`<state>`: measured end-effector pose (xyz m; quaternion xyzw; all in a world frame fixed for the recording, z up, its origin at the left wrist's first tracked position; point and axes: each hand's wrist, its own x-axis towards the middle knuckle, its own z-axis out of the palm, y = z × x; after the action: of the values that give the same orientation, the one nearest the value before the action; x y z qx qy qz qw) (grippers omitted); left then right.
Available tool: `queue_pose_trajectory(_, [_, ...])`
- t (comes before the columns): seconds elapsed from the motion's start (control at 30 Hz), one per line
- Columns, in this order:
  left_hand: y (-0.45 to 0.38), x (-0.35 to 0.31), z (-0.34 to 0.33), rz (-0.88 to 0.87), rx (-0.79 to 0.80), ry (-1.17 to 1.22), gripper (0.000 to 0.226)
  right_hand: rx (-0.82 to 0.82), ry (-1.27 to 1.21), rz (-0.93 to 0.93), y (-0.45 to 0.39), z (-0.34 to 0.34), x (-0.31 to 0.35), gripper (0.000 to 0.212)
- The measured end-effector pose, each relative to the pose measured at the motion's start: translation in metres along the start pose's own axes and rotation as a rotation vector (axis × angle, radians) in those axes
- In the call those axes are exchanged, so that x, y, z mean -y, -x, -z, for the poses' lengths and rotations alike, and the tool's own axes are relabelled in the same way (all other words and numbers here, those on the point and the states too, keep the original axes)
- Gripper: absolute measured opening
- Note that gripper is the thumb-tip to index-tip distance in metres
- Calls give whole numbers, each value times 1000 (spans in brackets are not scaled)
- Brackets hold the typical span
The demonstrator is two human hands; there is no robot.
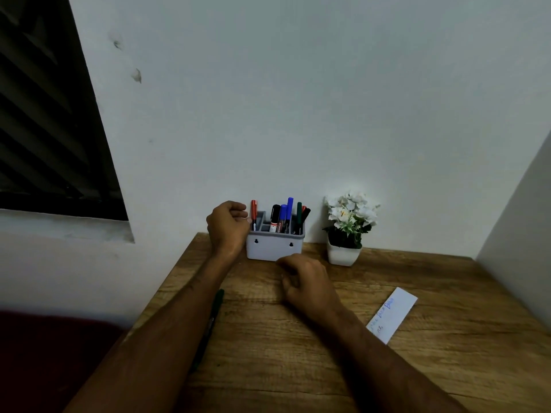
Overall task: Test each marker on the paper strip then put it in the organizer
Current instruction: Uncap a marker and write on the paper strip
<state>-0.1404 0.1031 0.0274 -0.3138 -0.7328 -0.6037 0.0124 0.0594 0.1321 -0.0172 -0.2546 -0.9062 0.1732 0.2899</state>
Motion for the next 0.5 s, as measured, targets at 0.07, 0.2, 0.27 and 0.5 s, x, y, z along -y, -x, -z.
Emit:
queue_pose_trajectory(0.07, [7, 1, 8, 0, -8, -39, 23, -6, -4, -3, 4, 0, 3, 36])
queue_pose_trajectory(0.2, [24, 6, 27, 45, 18, -190, 18, -22, -16, 5, 13, -3, 10, 36])
queue_pose_trajectory(0.27, [32, 9, 38, 62, 74, -296, 12, -27, -24, 3, 18, -4, 14, 35])
queue_pose_trajectory(0.5, [67, 14, 58, 68, 259, -669, 7, -58, -48, 17, 37, -5, 26, 32])
